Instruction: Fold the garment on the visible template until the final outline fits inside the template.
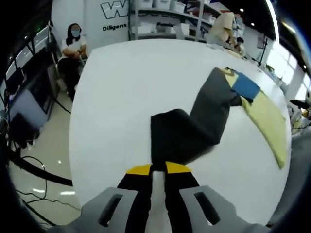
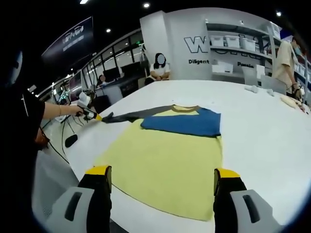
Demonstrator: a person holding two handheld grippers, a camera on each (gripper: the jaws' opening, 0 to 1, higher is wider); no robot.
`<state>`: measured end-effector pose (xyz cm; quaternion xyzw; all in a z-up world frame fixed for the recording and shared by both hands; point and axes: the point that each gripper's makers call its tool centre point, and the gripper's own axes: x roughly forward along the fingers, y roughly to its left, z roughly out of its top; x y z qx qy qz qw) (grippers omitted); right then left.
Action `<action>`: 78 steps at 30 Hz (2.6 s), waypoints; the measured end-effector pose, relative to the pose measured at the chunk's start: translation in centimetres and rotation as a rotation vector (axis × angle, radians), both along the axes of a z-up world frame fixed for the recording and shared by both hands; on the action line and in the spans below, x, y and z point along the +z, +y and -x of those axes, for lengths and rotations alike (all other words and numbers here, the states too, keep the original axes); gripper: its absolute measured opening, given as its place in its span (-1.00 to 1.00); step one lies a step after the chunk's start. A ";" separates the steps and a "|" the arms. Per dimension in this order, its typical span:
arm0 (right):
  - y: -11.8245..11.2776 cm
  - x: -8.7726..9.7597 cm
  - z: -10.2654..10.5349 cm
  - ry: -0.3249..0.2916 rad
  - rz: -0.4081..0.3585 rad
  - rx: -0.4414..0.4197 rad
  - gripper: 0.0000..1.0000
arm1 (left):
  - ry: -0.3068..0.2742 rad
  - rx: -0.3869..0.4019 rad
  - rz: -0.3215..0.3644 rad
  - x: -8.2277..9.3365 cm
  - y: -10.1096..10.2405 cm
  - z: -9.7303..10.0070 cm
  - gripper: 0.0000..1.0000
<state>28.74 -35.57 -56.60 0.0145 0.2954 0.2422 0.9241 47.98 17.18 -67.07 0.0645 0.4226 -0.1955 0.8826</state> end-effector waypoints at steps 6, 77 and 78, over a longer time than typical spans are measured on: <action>-0.1 0.1 -0.1 -0.006 0.000 -0.003 0.67 | -0.008 -0.004 -0.017 0.3 0.2 0.4 -1.00; -1.4 0.2 1.0 0.005 -0.004 -0.026 0.98 | -0.066 0.186 -0.178 4.6 -0.8 4.2 -1.00; -1.4 0.1 1.1 0.006 -0.004 -0.025 0.98 | -0.075 0.179 -0.170 4.8 -1.1 4.0 -1.00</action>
